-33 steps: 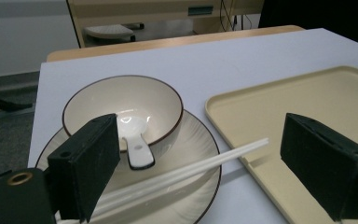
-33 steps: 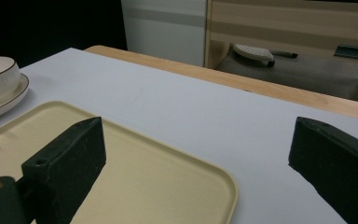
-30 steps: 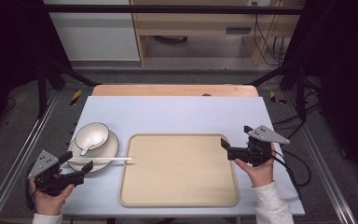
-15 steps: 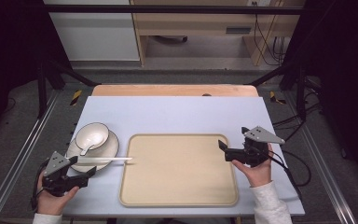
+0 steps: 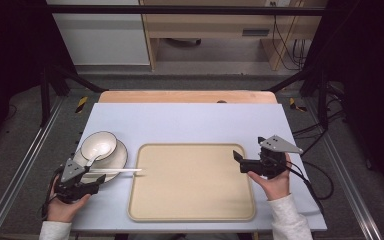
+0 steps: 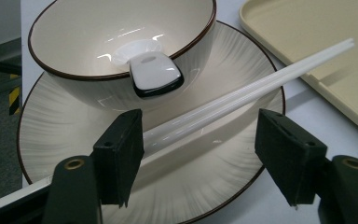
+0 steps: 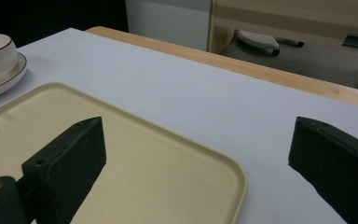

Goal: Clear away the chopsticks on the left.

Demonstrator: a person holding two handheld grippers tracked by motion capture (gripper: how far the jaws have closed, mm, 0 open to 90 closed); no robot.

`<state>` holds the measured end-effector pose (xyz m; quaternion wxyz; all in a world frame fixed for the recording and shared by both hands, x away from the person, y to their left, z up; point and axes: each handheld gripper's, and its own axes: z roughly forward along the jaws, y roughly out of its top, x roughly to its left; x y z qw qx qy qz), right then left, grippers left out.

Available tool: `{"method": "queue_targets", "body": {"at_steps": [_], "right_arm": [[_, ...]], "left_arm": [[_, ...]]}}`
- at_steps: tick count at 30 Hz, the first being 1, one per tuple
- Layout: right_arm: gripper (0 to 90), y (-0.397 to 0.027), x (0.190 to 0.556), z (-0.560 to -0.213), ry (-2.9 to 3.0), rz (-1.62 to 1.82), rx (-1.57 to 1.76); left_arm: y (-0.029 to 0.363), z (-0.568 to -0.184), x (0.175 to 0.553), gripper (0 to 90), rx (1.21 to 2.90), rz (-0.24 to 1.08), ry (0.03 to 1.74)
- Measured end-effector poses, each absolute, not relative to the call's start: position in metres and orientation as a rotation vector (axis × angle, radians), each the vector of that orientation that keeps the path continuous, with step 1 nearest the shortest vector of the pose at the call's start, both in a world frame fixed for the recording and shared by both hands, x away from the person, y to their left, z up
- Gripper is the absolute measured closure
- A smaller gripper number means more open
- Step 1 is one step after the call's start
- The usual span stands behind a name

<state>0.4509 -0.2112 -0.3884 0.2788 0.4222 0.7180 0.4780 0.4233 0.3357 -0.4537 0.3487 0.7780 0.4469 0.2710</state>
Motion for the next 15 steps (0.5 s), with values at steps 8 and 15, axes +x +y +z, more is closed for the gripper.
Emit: {"method": "queue_targets", "body": {"at_steps": [8,15], "right_arm": [[4.5,-0.2110,0.4513,-0.3889,1.934,1.276,1.131],[4.6,-0.2117,0.4515,-0.3886,1.929,1.274,1.131]], "left_arm": [[0.3316,-0.4588,0.4270,38.7,2.065,0.717,1.159],[0.3320,-0.4579,0.4262,45.6,2.062,0.701,1.165]]}}
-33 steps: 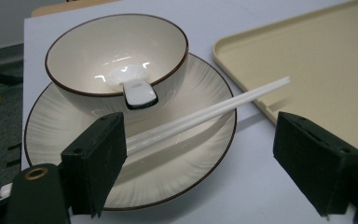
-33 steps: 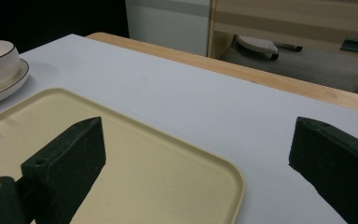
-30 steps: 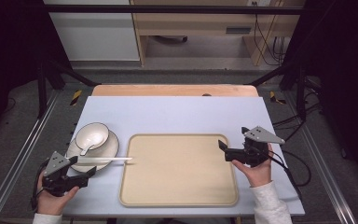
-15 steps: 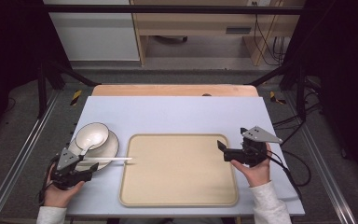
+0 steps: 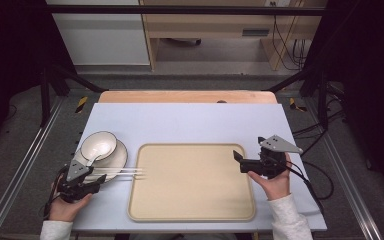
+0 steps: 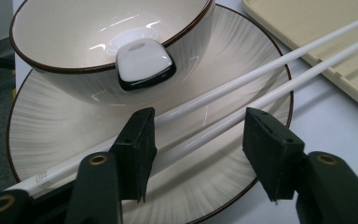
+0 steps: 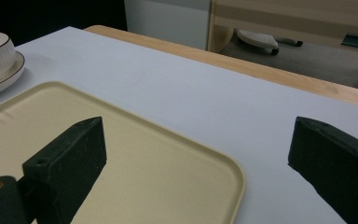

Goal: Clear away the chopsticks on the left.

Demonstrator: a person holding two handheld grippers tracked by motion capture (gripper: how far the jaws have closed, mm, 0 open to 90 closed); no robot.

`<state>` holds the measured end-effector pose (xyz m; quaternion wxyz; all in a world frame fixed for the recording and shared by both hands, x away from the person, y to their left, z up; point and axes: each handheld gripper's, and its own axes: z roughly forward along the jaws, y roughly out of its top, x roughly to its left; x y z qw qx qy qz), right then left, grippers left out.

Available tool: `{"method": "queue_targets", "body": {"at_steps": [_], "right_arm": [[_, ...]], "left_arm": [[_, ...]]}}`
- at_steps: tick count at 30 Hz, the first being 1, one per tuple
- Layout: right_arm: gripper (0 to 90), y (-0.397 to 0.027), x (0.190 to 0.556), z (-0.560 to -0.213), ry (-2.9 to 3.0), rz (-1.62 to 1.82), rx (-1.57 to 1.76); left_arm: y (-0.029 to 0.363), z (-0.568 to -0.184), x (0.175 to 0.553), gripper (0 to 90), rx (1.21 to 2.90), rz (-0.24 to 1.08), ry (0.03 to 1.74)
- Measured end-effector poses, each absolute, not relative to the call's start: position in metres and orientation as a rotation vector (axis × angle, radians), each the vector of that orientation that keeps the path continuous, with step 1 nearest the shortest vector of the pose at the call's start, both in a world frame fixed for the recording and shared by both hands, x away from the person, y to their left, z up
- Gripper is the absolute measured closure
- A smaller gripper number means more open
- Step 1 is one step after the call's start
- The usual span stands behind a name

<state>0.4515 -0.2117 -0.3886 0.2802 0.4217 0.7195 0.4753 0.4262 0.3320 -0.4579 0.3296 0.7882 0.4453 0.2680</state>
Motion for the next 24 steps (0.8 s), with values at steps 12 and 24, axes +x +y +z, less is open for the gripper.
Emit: {"method": "queue_targets", "body": {"at_steps": [12,24], "right_arm": [[4.8,-0.2142,0.4511,-0.3873,1.920,1.273,1.141],[4.9,-0.2173,0.4518,-0.3880,1.918,1.273,1.150]], "left_arm": [[0.3297,-0.4567,0.4262,60.8,2.101,0.653,1.158],[0.3239,-0.4543,0.4250,74.5,2.125,0.623,1.152]]}}
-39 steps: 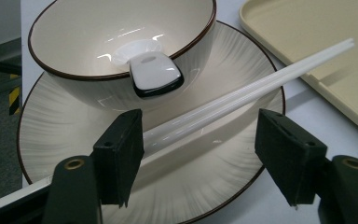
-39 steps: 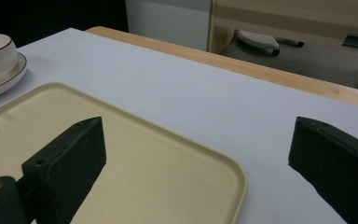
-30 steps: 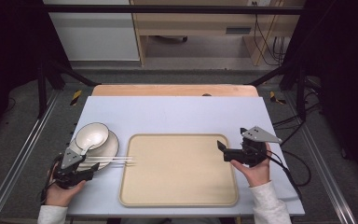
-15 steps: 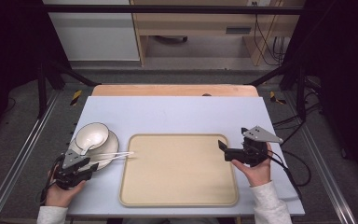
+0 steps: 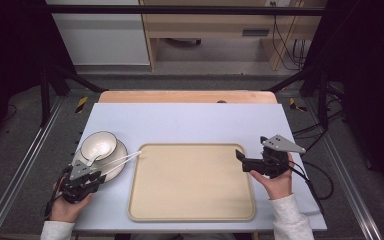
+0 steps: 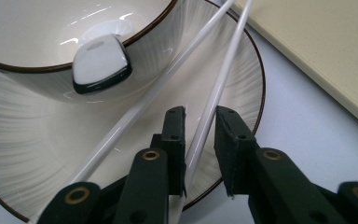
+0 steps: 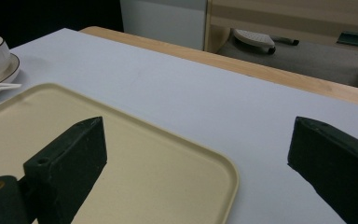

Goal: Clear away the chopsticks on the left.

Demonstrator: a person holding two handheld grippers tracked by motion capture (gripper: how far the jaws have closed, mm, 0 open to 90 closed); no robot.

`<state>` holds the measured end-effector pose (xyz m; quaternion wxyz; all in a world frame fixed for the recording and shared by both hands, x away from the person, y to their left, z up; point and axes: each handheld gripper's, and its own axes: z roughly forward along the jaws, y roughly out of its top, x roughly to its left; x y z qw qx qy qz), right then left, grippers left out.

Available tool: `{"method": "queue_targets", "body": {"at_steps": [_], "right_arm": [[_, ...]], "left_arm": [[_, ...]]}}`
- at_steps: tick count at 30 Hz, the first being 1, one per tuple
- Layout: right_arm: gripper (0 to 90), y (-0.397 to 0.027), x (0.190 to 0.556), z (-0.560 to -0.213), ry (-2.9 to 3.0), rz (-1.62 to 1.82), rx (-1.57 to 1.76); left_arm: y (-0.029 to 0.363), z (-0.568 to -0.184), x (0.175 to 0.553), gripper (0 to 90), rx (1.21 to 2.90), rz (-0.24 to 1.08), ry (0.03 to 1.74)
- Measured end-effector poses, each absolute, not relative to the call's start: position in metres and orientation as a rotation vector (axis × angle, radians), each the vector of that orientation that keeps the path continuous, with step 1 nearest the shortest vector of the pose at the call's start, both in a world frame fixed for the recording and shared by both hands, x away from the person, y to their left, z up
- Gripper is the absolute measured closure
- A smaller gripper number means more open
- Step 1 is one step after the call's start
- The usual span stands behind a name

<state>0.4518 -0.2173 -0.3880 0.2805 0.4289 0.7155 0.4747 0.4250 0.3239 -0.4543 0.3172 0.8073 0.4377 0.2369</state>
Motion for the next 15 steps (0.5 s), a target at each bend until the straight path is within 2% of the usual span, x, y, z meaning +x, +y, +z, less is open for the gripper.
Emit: {"method": "queue_targets", "body": {"at_steps": [15], "right_arm": [[5.0,-0.2188,0.4522,-0.3885,1.917,1.279,1.156]], "left_arm": [[0.3193,-0.4533,0.4236,84.0,2.118,0.614,1.187]]}}
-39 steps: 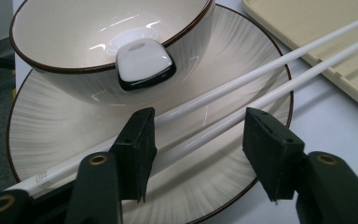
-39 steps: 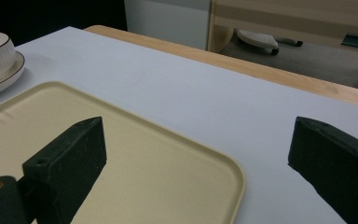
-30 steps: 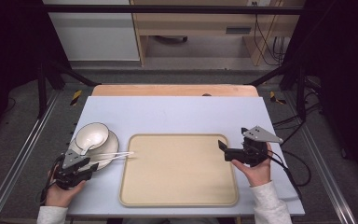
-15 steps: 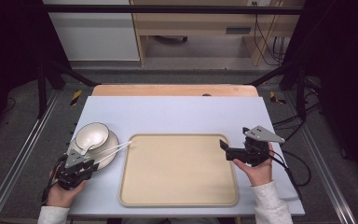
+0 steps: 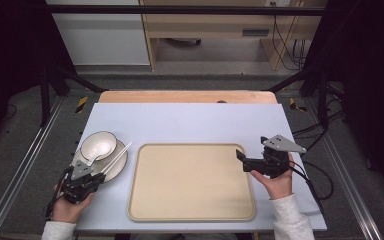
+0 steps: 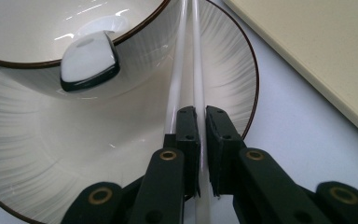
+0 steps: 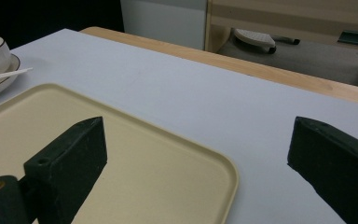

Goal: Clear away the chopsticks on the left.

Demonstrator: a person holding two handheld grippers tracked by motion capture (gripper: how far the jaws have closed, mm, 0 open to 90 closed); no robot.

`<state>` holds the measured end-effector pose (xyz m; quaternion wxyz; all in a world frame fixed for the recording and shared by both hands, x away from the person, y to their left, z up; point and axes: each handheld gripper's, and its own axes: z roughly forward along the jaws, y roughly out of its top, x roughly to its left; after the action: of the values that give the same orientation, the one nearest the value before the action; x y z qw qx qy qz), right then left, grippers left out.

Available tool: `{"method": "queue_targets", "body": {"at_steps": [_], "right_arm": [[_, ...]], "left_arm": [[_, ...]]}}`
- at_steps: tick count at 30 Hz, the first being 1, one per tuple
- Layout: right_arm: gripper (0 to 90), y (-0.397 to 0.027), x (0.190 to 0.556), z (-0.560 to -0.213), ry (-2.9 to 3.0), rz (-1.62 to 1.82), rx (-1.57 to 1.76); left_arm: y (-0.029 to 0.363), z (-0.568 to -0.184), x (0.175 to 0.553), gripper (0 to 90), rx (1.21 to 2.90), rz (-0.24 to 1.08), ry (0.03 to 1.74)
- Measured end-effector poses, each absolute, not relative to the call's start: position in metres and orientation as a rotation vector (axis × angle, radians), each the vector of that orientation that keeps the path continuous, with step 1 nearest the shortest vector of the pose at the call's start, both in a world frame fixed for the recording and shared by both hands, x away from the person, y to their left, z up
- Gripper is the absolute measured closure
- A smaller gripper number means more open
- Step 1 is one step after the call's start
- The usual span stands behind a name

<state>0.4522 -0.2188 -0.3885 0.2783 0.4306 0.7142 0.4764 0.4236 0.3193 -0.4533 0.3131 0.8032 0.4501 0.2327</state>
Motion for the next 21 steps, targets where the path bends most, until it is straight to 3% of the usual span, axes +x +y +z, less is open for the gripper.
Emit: {"method": "queue_targets", "body": {"at_steps": [8,21], "right_arm": [[5.0,-0.220,0.452,-0.387,1.911,1.281,1.156],[5.0,-0.221,0.452,-0.387,1.920,1.283,1.161]], "left_arm": [[0.312,-0.451,0.427,77.8,2.079,0.596,1.210],[0.300,-0.451,0.449,78.8,2.133,0.564,1.274]]}}
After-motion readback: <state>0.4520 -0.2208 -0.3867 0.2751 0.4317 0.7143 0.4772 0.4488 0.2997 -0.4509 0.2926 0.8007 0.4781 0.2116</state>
